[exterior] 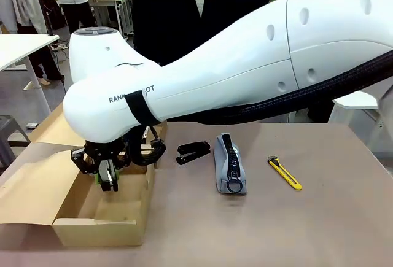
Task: Place items inside the box.
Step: Pick up a Pencil pouch or Stapler and place it inside the Mailer Box closest to the robot.
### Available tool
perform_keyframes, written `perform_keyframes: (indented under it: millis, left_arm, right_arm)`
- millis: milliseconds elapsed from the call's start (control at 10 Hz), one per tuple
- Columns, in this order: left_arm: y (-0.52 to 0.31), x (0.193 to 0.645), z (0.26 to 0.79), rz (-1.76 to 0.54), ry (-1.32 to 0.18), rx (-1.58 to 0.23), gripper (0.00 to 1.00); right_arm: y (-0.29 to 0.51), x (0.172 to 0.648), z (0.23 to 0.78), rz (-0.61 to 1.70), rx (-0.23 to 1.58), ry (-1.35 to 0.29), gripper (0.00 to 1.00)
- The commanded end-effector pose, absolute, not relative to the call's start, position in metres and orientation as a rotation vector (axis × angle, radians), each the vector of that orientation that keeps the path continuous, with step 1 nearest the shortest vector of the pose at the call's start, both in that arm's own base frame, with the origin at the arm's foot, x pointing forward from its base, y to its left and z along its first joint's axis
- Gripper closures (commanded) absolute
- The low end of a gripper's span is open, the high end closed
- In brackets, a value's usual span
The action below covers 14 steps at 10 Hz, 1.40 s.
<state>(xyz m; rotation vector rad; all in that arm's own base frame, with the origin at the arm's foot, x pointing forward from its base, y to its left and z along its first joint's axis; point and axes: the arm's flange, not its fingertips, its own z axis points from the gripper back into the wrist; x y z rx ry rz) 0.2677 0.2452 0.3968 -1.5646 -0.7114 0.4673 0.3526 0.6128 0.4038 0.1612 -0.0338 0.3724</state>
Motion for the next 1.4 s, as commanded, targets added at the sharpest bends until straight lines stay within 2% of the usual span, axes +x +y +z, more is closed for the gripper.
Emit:
perform_keyframes:
  millis: [0,600,900,1000,1200,1300]
  left_arm:
    - [0.241,0.265,0.398,0.448,-0.73,-1.569,0.0]
    - [0.241,0.265,0.398,0.448,-0.73,-1.569,0.0]
    - [0.241,0.265,0.398,0.448,-0.73,-1.569,0.0]
    - [0.241,0.265,0.398,0.448,-0.73,-1.569,0.0]
    - [0.241,0.265,0.398,0.448,-0.73,-1.569,0.0]
    - [0.241,0.265,0.398,0.448,-0.73,-1.569,0.0]
  right_arm:
    - [0.616,0.35,0.407,0.392,0.199,-0.017,0.0]
    - [0.609,0.353,0.409,0.407,0.258,0.003,0.0]
    - [0.59,0.35,0.425,0.532,0.374,0.121,0.0]
    - [0.579,0.343,0.435,0.556,0.397,0.141,0.0]
    - [0.559,0.311,0.463,0.666,0.349,0.282,0.0]
    - [0.537,0.293,0.48,0.736,0.365,0.26,0.0]
